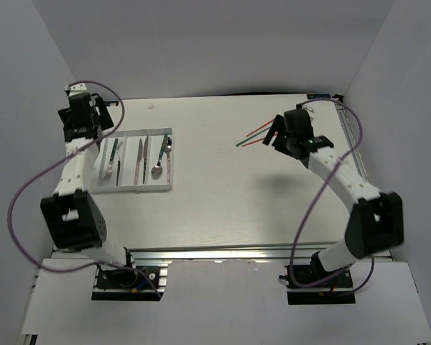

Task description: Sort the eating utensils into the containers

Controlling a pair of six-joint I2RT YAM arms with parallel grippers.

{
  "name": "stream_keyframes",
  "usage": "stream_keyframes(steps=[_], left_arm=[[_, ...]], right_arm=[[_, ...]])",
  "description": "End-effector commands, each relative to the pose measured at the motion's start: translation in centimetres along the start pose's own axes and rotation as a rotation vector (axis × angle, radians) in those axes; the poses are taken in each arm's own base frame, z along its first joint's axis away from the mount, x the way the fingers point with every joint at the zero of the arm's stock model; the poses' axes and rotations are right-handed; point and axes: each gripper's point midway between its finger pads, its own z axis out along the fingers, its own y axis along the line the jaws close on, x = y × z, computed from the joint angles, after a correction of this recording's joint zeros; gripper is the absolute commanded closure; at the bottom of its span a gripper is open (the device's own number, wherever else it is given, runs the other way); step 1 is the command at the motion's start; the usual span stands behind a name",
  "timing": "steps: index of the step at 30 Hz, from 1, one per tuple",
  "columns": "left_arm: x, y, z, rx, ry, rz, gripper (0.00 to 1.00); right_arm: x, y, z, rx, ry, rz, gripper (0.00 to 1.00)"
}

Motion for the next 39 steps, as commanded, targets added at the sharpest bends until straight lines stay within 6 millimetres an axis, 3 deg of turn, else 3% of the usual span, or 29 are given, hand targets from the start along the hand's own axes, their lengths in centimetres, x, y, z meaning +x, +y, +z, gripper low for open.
stream_keyframes(steps=[1, 2, 3, 5, 6, 7, 8, 9, 10, 11, 13, 14, 15, 21, 27, 31, 34, 36, 39], left_arm=[[0.4, -1.8, -7.5, 0.196, 0.012, -0.266, 0.02], [0.3, -1.9, -9.1, 0.229, -0.02, -0.298, 0.02], [0.9, -1.5, -12.0, 0.271, -0.07, -0.359, 0.02], [0.5, -0.9, -14.8, 0.302, -0.176, -0.453, 0.02], [-0.6, 0.1, -18.0, 0.334, -0.28, -0.504, 0.02], [1.3, 0.1, -17.9, 0.335, -0.283, -0.501, 0.02], [1.8, -0.3, -18.5, 0.335, -0.277, -0.475, 0.02], [2.8, -0.7, -18.2, 0.324, -0.242, -0.415, 0.02], [3.9, -1.0, -18.1, 0.316, -0.196, -0.372, 0.02], [4.5, -1.1, -17.9, 0.271, -0.184, -0.335, 0.02], [5.7, -1.9, -17.8, 0.252, -0.146, -0.254, 0.02], [5.9, -3.0, -18.3, 0.275, -0.144, -0.221, 0.02], [6.0, -2.8, -18.3, 0.256, -0.149, -0.205, 0.02], [8.0, -4.0, -18.2, 0.303, -0.127, -0.175, 0.02], [10.3, -5.1, -17.6, 0.342, -0.078, -0.156, 0.02], [11.2, -5.6, -17.4, 0.356, -0.054, -0.147, 0.02], [11.2, -5.6, -17.3, 0.357, -0.051, -0.145, 0.02], [11.2, -5.5, -17.3, 0.352, -0.051, -0.145, 0.02], [11.1, -5.5, -17.4, 0.357, -0.057, -0.15, 0.02]], right_arm=[[-2.7, -3.8, 2.7, 0.286, 0.009, 0.044, 0.23], [-3.3, -4.2, 3.7, 0.317, 0.001, 0.046, 0.26], [-4.1, -4.4, 4.6, 0.328, -0.003, 0.054, 0.28], [-5.7, -4.1, 7.9, 0.358, 0.02, 0.125, 0.28], [-6.5, -4.6, 8.8, 0.388, 0.019, 0.144, 0.2], [-4.1, -6.7, 11.1, 0.491, 0.108, 0.135, 0.18], [-7.7, -5.2, 11.7, 0.484, 0.026, 0.171, 0.18], [-5.9, -6.4, 14.4, 0.548, 0.076, 0.152, 0.14], [-5.6, -6.9, 14.6, 0.592, 0.099, 0.144, 0.11], [-8.0, -6.1, 15.0, 0.583, 0.036, 0.152, 0.11], [-6.7, -7.5, 16.7, 0.639, 0.056, 0.128, 0.11], [-7.1, -7.7, 17.2, 0.642, 0.026, 0.119, 0.11], [-5.9, -8.7, 17.6, 0.669, 0.043, 0.095, 0.11], [-5.6, -9.6, 20.3, 0.699, -0.014, -0.031, 0.11], [-5.5, -10.3, 22.1, 0.718, -0.022, -0.127, 0.11], [-3.5, -10.7, 23.2, 0.688, 0.043, -0.163, 0.11], [-1.9, -10.9, 23.7, 0.674, 0.103, -0.171, 0.16], [-1.1, -11.0, 23.3, 0.679, 0.13, -0.15, 0.25], [1.6, -11.8, 22.3, 0.666, 0.201, -0.113, 0.38]])
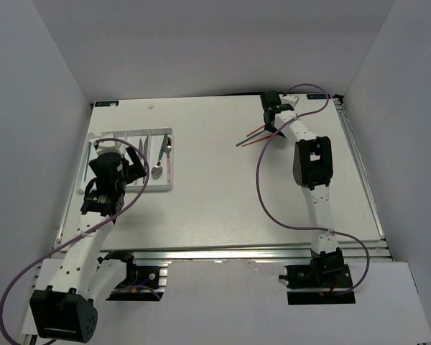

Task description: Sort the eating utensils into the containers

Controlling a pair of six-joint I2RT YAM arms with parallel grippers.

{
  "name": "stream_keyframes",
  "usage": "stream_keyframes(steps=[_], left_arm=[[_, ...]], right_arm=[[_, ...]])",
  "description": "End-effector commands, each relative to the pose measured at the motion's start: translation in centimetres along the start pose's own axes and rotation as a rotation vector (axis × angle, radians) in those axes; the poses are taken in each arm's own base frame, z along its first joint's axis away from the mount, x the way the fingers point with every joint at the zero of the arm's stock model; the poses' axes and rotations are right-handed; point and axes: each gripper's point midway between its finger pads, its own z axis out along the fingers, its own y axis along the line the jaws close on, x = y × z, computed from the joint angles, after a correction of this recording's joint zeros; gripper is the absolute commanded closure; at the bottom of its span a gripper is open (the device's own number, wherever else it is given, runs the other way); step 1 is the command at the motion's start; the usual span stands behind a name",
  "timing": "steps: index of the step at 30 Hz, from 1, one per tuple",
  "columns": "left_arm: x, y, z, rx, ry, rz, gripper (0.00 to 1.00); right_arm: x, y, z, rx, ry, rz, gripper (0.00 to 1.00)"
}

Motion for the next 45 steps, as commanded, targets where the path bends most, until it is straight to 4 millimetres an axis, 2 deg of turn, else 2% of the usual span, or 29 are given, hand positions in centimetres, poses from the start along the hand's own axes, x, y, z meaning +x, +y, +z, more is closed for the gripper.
stream_keyframes(steps=[1, 2, 4, 5, 6, 8, 9, 12, 13, 15, 16, 17, 19, 21, 22, 23, 24, 25, 27, 28, 29, 30, 31, 32, 34, 36, 38, 41, 45], left_arm=[[-0.6, -0.5, -0.4, 0.026, -0.019, -0.003, 0.02], [-0.6, -0.5, -0.4, 0.026, -0.019, -0.003, 0.02], [-0.7, -0.5, -0.6, 0.031, -0.02, -0.006, 0.02], [-0.7, -0.5, -0.6, 0.033, -0.021, -0.008, 0.02], [-0.6, -0.6, -0.7, 0.036, -0.02, -0.008, 0.02], [-0.5, -0.6, -0.9, 0.04, -0.022, -0.01, 0.02], [-0.4, -0.5, -0.9, 0.04, -0.019, -0.011, 0.02], [-0.4, -0.5, -1.3, 0.047, -0.026, -0.015, 0.02], [-0.3, -0.5, -1.4, 0.049, -0.025, -0.016, 0.02], [-0.2, -0.4, -1.6, 0.05, -0.024, -0.017, 0.02], [-0.2, -0.5, -1.6, 0.054, -0.022, -0.019, 0.02], [-0.1, -0.6, -1.7, 0.06, -0.016, -0.017, 0.02], [0.3, -1.0, -1.7, 0.077, 0.012, -0.018, 0.02], [0.8, -1.2, -1.5, 0.08, 0.059, -0.029, 0.02], [1.0, -1.6, -1.5, 0.091, 0.077, -0.034, 0.02], [1.5, -2.2, -1.5, 0.114, 0.113, -0.06, 0.02], [1.7, -2.8, -1.5, 0.137, 0.13, -0.074, 0.02], [2.1, -3.5, -1.3, 0.167, 0.157, -0.086, 0.02], [2.3, -6.9, -1.9, 0.346, 0.182, -0.139, 0.02], [3.5, -8.0, -2.0, 0.409, 0.207, -0.154, 0.02], [2.7, -10.5, -2.8, 0.542, 0.189, -0.206, 0.02], [3.3, -12.1, -3.5, 0.608, 0.205, -0.219, 0.02], [3.6, -13.3, -3.9, 0.653, 0.211, -0.229, 0.02], [4.4, -15.4, -4.6, 0.72, 0.23, -0.235, 0.02], [5.3, -17.6, -5.5, 0.785, 0.253, -0.228, 0.02], [6.2, -20.8, -6.8, 0.879, 0.262, -0.247, 0.02], [7.2, -22.8, -7.1, 0.914, 0.275, -0.256, 0.02], [9.1, -26.7, -9.3, 1.006, 0.305, -0.238, 0.02], [9.7, -30.1, -10.4, 1.08, 0.326, -0.259, 0.02]], right_arm=[[5.4, -1.3, 0.5, -0.009, 0.158, -0.032, 0.43], [6.1, -1.5, 0.4, -0.01, 0.176, -0.026, 0.52], [8.2, -2.2, 0.2, -0.013, 0.23, -0.016, 0.56], [8.6, -2.3, 0.0, -0.013, 0.24, -0.007, 0.71], [9.5, -2.8, 0.0, 0.003, 0.263, 0.006, 0.72], [9.5, -3.0, -0.7, 0.0, 0.267, 0.032, 0.72], [10.6, -3.1, -0.7, -0.014, 0.29, 0.024, 0.72], [11.5, -3.5, -1.1, -0.011, 0.321, 0.027, 0.77], [11.6, -3.6, -1.2, -0.013, 0.329, 0.034, 0.84], [11.5, -3.4, -1.4, -0.036, 0.325, 0.035, 0.88], [12.0, -3.7, -1.5, -0.034, 0.339, 0.017, 0.96], [12.0, -3.9, -1.9, -0.033, 0.342, 0.006, 1.0], [13.2, -4.6, -2.1, -0.031, 0.367, -0.016, 1.0], [13.2, -4.9, -3.1, -0.063, 0.362, -0.03, 1.0], [13.3, -4.1, -3.3, -0.12, 0.356, -0.018, 1.0], [14.2, -4.9, -4.2, -0.153, 0.366, -0.045, 1.0], [14.2, -4.7, -4.9, -0.194, 0.356, -0.05, 1.0], [13.9, -3.1, -5.6, -0.285, 0.33, -0.043, 1.0], [13.9, -2.6, -8.4, -0.424, 0.296, -0.083, 1.0], [11.8, -0.7, -10.9, -0.55, 0.22, -0.067, 1.0], [13.1, -1.0, -11.5, -0.584, 0.23, -0.076, 1.0], [13.0, -0.3, -13.0, -0.667, 0.227, -0.064, 1.0], [12.7, -0.1, -13.9, -0.711, 0.21, -0.045, 1.0], [11.8, -0.2, -15.4, -0.76, 0.164, -0.022, 1.0], [10.5, 0.2, -18.1, -0.856, 0.124, 0.021, 1.0], [10.5, 0.1, -19.2, -0.894, 0.109, 0.044, 1.0], [9.9, 0.3, -20.7, -0.924, 0.088, 0.057, 1.0], [9.6, 0.8, -23.4, -0.979, 0.064, 0.059, 1.0], [9.3, 2.3, -28.9, -1.075, -0.022, 0.028, 1.0]])
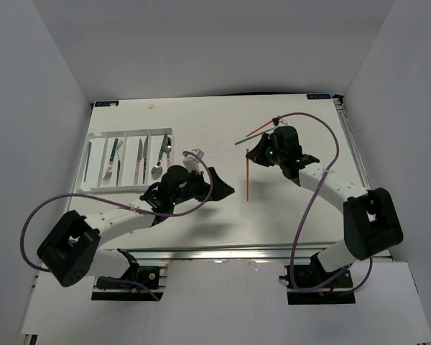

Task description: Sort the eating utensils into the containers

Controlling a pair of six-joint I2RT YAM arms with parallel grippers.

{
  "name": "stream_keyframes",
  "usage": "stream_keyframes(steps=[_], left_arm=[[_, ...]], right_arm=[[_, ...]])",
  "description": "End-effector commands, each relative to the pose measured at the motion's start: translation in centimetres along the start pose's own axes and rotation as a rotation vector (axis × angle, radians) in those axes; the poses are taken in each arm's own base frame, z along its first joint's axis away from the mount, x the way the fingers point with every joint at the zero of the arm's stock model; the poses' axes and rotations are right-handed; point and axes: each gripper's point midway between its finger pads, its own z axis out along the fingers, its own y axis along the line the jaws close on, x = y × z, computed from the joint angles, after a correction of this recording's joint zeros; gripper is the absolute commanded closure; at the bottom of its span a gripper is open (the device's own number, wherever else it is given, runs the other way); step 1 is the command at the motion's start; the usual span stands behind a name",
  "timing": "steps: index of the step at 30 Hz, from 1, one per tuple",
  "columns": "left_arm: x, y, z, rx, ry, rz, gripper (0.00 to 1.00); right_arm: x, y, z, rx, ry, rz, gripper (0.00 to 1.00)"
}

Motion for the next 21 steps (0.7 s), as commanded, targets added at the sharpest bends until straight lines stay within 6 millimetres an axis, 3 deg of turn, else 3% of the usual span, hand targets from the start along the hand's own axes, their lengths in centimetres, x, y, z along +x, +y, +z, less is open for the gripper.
stream_keyframes(steps=[1, 5, 8, 11, 15, 18, 19, 21], left_arm=[[-3.6, -5.7, 1.2, 0.196, -0.132, -0.014, 0.02], [-3.7, -7.2, 2.3, 0.261, -0.128, -0.038, 0.03], [-4.1, -6.9, 2.9, 0.231, -0.142, -0.027, 0.11], [-4.4, -6.3, 3.4, 0.198, -0.148, -0.01, 0.36], [-4.1, -6.4, 4.1, 0.208, -0.13, -0.011, 0.44], [-4.1, -6.5, 4.5, 0.214, -0.122, 0.01, 0.82], [-4.1, -6.1, 4.7, 0.187, -0.109, 0.02, 1.0], [-4.4, -5.1, 4.9, 0.126, -0.106, 0.081, 1.0]], right_arm=[[-0.8, 5.6, -2.1, -0.138, -0.083, -0.042, 1.0], [-0.5, 8.2, -3.9, -0.197, -0.113, -0.037, 1.0], [0.0, 9.9, -5.0, -0.245, -0.115, -0.041, 1.0], [1.0, 11.0, -5.5, -0.284, -0.102, -0.033, 1.0], [1.8, 11.9, -5.8, -0.32, -0.093, -0.015, 1.0], [1.8, 12.3, -5.8, -0.333, -0.097, -0.01, 1.0], [1.6, 12.3, -5.8, -0.328, -0.099, -0.01, 1.0], [0.8, 12.1, -6.3, -0.32, -0.121, -0.036, 0.88]])
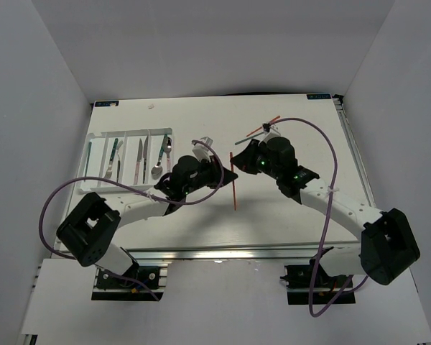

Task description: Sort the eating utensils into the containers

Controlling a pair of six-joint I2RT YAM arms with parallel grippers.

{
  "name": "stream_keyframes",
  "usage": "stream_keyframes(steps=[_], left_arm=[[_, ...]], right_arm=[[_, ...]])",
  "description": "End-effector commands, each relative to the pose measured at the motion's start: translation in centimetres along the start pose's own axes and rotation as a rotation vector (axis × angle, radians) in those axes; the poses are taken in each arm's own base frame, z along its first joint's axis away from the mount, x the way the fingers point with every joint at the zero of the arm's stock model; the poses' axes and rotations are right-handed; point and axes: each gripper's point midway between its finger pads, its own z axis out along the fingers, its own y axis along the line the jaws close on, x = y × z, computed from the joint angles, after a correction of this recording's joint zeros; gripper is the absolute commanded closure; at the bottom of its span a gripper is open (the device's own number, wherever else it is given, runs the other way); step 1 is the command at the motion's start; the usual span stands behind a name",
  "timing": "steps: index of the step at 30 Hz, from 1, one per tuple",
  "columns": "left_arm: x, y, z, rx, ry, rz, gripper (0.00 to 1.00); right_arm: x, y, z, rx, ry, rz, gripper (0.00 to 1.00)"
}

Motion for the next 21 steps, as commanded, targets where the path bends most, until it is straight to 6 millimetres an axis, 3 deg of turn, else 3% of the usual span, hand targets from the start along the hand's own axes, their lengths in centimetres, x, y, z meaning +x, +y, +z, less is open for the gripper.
stream_keyframes(steps=[1, 3, 4, 5, 6, 7, 8, 9, 10, 11, 12, 14, 15, 18, 20, 21], left_arm=[[-1.6, -0.6, 0.0, -0.031, 0.008, 0.109, 1.0], [-3.2, 0.6, -0.8, -0.073, -0.006, 0.142, 1.0], [-4.7, 2.7, -1.6, -0.131, -0.022, 0.132, 1.0], [-6.0, 3.4, -2.3, -0.147, -0.04, 0.135, 1.0], [-7.4, 6.5, -3.7, -0.234, -0.025, 0.149, 1.0], [-8.4, 8.3, -4.6, -0.304, -0.019, 0.172, 1.0], [-10.9, 9.0, -5.4, -0.374, -0.04, 0.219, 1.0], [-10.2, 12.2, -7.6, -0.522, 0.072, 0.314, 1.0], [-13.1, 15.7, -10.4, -0.756, 0.032, 0.389, 1.0], [-14.3, 17.3, -12.4, -0.893, 0.053, 0.451, 1.0], [-17.0, 20.0, -16.6, -1.167, 0.103, 0.584, 1.0], [-19.7, 22.2, -21.3, -1.408, 0.181, 0.711, 1.0], [-21.6, 24.1, -23.9, -1.513, 0.162, 0.678, 1.0], [-25.5, 27.0, -26.8, -1.615, 0.089, 0.624, 1.0], [-27.1, 28.2, -27.6, -1.673, 0.099, 0.628, 1.0], [-29.1, 28.3, -28.4, -1.715, 0.099, 0.649, 1.0]], right_arm=[[-2.3, 2.1, -0.9, -0.066, -0.073, -0.016, 0.75], [-3.5, 1.0, -1.8, -0.03, -0.1, -0.011, 0.47], [-4.0, 0.4, -2.2, -0.016, -0.107, -0.006, 0.44], [-5.4, -0.9, -2.9, 0.014, -0.142, 0.009, 0.31], [-5.3, -2.2, -3.3, 0.053, -0.131, 0.021, 0.29], [-5.6, -3.4, -3.7, 0.088, -0.135, 0.032, 0.21], [-6.7, -5.2, -4.5, 0.137, -0.155, 0.044, 0.2], [-5.9, -6.7, -4.9, 0.195, -0.116, 0.057, 0.2], [-6.2, -7.5, -5.3, 0.221, -0.113, 0.044, 0.2], [-6.4, -8.3, -5.9, 0.244, -0.117, 0.044, 0.2], [-5.9, -8.9, -6.2, 0.264, -0.099, 0.041, 0.2], [-5.6, -8.9, -6.7, 0.26, -0.091, 0.013, 0.2], [-5.3, -8.9, -6.9, 0.257, -0.082, 0.006, 0.2], [-4.0, -8.6, -7.9, 0.23, -0.062, -0.02, 0.2], [-2.9, -8.4, -8.6, 0.201, -0.047, -0.033, 0.2], [-2.6, -8.2, -8.8, 0.187, -0.04, -0.038, 0.2]])
